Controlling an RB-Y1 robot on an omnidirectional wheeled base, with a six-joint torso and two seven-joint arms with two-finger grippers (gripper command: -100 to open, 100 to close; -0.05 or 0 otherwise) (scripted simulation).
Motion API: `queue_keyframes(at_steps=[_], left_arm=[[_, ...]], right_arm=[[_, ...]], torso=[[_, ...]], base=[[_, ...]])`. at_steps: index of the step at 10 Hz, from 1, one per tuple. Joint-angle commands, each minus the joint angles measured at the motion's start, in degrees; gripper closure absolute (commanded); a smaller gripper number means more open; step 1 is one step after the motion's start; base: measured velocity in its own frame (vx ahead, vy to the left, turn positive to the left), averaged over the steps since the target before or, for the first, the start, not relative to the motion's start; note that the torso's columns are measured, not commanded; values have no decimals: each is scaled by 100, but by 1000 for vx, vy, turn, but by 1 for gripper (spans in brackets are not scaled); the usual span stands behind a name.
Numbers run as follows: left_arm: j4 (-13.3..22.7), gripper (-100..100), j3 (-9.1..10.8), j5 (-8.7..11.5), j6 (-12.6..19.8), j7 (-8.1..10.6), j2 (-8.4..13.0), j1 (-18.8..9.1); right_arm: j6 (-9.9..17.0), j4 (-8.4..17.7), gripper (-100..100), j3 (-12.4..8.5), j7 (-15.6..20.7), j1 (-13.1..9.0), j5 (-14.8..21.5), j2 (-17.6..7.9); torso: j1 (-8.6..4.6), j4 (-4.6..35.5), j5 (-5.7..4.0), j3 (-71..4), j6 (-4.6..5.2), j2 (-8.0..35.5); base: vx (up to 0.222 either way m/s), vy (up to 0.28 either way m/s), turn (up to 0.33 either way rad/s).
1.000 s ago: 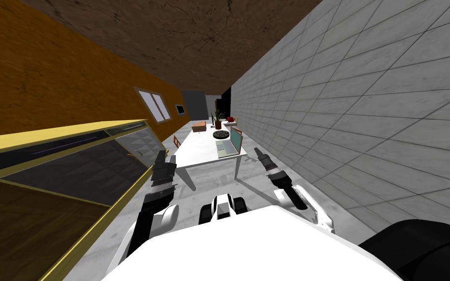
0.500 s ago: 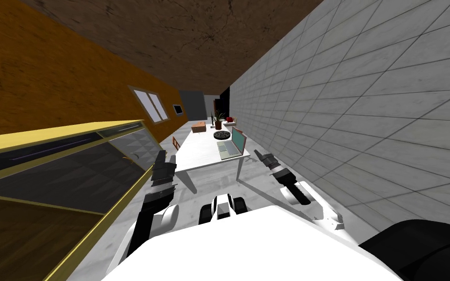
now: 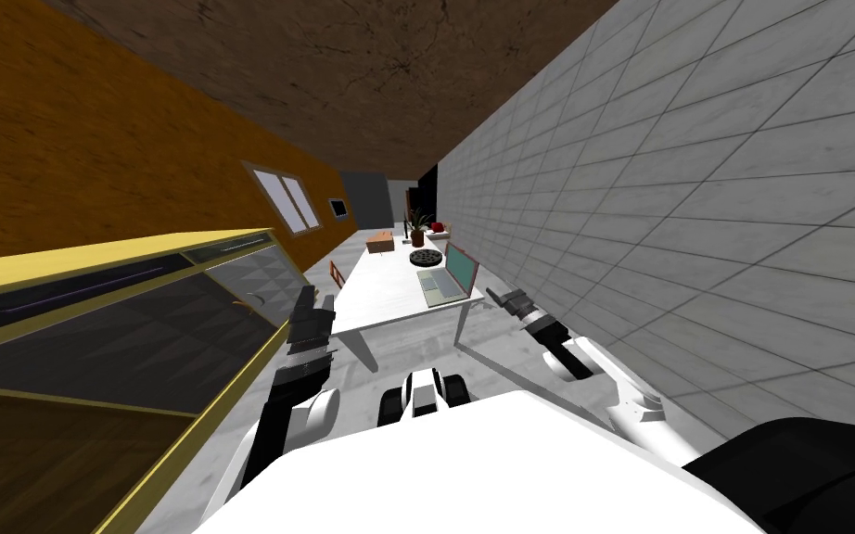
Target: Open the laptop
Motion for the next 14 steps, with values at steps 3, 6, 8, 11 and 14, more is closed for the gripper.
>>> queue_keyframes(at_steps=[3,6,8,11,14], left_arm=[[0,0,0,0,0,0,0,0],[0,0,0,0,0,0,0,0],[0,0,0,0,0,0,0,0],[0,0,0,0,0,0,0,0],[0,0,1,0,0,0,1,0]], right_arm=[[137,404,-100,-180,594,-159,494,-466],[200,672,-100,-272,924,-273,742,-724],[254,901,-100,-353,1205,-370,956,-937],[309,1114,-100,-441,1478,-460,1180,-1146],[327,1134,-100,-455,1499,-472,1205,-1190]], torso=[[-4,-1,-1,-3,0,-4],[-1,-1,-1,-1,1,-2],[-2,-1,-1,-3,0,-5],[-6,-1,-2,-2,1,-2],[-10,2,-3,6,1,9]], base=[[72,86,39],[71,66,39],[75,73,44],[76,70,28],[29,27,5]])
